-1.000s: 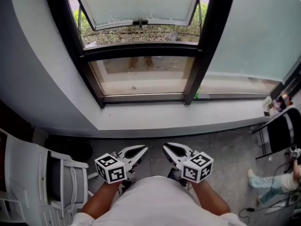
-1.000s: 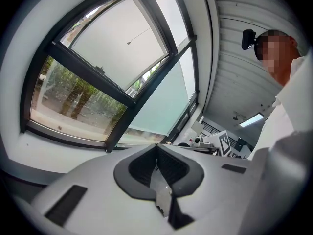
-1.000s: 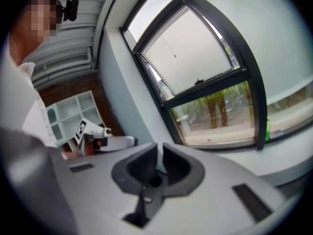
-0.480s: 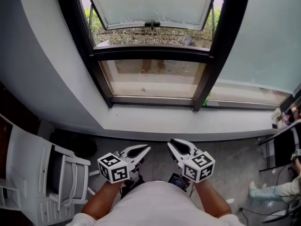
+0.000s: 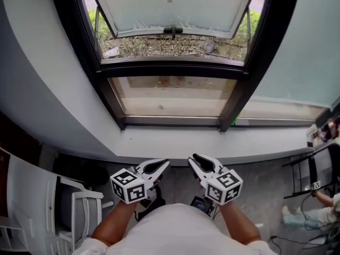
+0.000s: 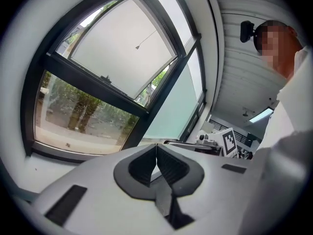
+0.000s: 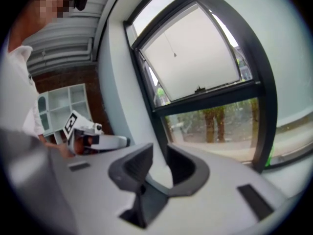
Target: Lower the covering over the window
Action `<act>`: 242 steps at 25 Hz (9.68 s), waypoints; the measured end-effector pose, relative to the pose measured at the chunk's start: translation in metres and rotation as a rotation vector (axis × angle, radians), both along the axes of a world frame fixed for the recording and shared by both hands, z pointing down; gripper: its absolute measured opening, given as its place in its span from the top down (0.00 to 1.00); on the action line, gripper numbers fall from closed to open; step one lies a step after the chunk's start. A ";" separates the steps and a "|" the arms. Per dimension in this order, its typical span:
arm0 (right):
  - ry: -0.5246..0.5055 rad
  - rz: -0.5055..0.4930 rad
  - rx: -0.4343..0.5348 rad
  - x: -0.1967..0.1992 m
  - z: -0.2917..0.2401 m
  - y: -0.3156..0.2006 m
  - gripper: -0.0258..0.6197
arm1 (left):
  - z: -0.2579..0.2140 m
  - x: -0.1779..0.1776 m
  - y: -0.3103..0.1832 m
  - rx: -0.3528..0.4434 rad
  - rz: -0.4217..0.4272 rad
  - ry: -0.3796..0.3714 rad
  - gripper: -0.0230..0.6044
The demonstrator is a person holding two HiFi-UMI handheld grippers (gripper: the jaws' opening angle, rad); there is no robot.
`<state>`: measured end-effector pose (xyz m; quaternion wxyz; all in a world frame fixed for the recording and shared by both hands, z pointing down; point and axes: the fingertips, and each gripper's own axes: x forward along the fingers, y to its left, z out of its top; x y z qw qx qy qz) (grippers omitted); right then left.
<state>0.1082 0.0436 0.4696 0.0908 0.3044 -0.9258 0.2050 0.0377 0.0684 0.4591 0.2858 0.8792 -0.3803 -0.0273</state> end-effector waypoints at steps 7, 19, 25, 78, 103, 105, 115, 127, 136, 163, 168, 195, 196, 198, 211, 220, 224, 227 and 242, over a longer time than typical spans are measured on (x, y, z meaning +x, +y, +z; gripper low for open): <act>-0.043 0.055 0.056 -0.040 -0.016 -0.055 0.83 | -0.005 -0.045 -0.055 0.000 0.041 0.000 0.94; -0.013 0.102 0.066 -0.104 -0.009 -0.112 0.83 | -0.003 -0.116 -0.112 -0.003 0.059 0.003 0.94; -0.001 0.099 0.044 -0.104 -0.002 -0.131 0.83 | 0.001 -0.108 -0.127 -0.011 0.069 0.003 0.94; 0.122 0.027 0.248 -0.095 -0.069 -0.233 0.83 | -0.065 -0.120 -0.231 0.196 -0.029 -0.150 0.93; 0.197 0.038 0.530 -0.108 -0.197 -0.298 0.83 | -0.194 -0.128 -0.302 0.472 -0.041 -0.307 0.93; 0.198 0.042 0.550 -0.109 -0.208 -0.301 0.83 | -0.205 -0.125 -0.305 0.493 -0.040 -0.317 0.93; 0.234 0.047 0.605 -0.116 -0.235 -0.315 0.83 | -0.224 -0.119 -0.310 0.527 -0.029 -0.350 0.93; 0.256 0.073 0.681 -0.122 -0.284 -0.341 0.83 | -0.256 -0.121 -0.327 0.571 -0.064 -0.375 0.93; 0.262 0.111 0.760 -0.125 -0.337 -0.364 0.83 | -0.285 -0.126 -0.343 0.613 -0.104 -0.436 0.93; 0.381 0.194 0.809 -0.168 -0.396 -0.420 0.83 | -0.300 -0.139 -0.360 0.651 -0.115 -0.532 0.93; 0.428 0.224 0.855 -0.166 -0.393 -0.420 0.90 | -0.296 -0.142 -0.360 0.647 -0.106 -0.542 0.93; 0.797 0.181 1.067 -0.173 -0.385 -0.406 0.93 | -0.274 -0.143 -0.365 0.620 -0.081 -0.547 0.93; 0.805 0.180 1.067 -0.172 -0.384 -0.406 0.93 | -0.274 -0.142 -0.365 0.620 -0.078 -0.549 0.93; 0.834 0.179 1.074 -0.170 -0.381 -0.407 0.93 | -0.273 -0.140 -0.365 0.621 -0.071 -0.549 0.93; 0.943 0.145 1.047 -0.162 -0.351 -0.410 0.93 | -0.270 -0.131 -0.364 0.625 -0.044 -0.550 0.93; 0.969 0.127 0.990 -0.157 -0.312 -0.413 0.93 | -0.264 -0.132 -0.365 0.614 -0.044 -0.552 0.93; 0.978 0.106 0.956 -0.157 -0.287 -0.414 0.93 | -0.260 -0.134 -0.366 0.605 -0.047 -0.554 0.93; 0.980 0.102 0.934 -0.155 -0.269 -0.415 0.93 | -0.259 -0.137 -0.366 0.604 -0.049 -0.559 0.93; 0.976 0.108 0.868 -0.151 -0.239 -0.410 0.93 | -0.263 -0.147 -0.367 0.610 -0.071 -0.559 0.93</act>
